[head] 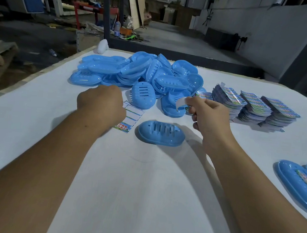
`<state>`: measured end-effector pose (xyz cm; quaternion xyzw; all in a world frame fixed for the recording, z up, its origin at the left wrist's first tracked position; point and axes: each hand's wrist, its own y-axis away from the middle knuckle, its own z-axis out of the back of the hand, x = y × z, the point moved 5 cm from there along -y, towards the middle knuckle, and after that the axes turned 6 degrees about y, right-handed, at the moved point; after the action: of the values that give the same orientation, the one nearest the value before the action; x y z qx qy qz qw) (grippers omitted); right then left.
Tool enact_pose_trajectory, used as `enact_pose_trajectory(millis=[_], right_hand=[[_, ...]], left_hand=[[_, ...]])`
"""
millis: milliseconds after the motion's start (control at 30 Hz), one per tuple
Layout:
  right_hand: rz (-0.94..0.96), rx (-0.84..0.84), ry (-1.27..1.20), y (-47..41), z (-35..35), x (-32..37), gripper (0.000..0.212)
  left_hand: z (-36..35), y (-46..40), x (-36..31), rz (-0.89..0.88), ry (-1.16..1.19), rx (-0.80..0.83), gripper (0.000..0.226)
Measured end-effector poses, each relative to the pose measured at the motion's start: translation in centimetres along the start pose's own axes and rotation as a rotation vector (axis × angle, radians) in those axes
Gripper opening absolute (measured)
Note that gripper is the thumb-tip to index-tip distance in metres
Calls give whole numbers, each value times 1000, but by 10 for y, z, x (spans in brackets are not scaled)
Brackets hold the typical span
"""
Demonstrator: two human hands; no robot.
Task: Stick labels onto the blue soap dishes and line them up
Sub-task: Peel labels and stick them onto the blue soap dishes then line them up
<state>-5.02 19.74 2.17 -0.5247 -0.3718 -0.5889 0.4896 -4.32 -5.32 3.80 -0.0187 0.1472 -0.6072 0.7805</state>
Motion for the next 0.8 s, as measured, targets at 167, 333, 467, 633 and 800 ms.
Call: enact_pose_trajectory(millis=[167, 333, 467, 633, 800], right_hand=[[200, -22, 155, 5, -5, 6, 21], [377, -15, 285, 13, -15, 11, 19], [399, 13, 253, 14, -16, 14, 18], [370, 80, 179, 16, -15, 15, 18], [342, 188, 154, 18, -16, 17, 21]], left_hand=[[2, 15, -32, -136, 784, 50, 11], [-8, 33, -56, -205, 1054, 229, 5], [-10, 29, -54, -180, 1123, 243, 9], [-13, 28, -56, -164, 1166, 260, 10], [-10, 26, -53, -153, 1119, 256, 14]])
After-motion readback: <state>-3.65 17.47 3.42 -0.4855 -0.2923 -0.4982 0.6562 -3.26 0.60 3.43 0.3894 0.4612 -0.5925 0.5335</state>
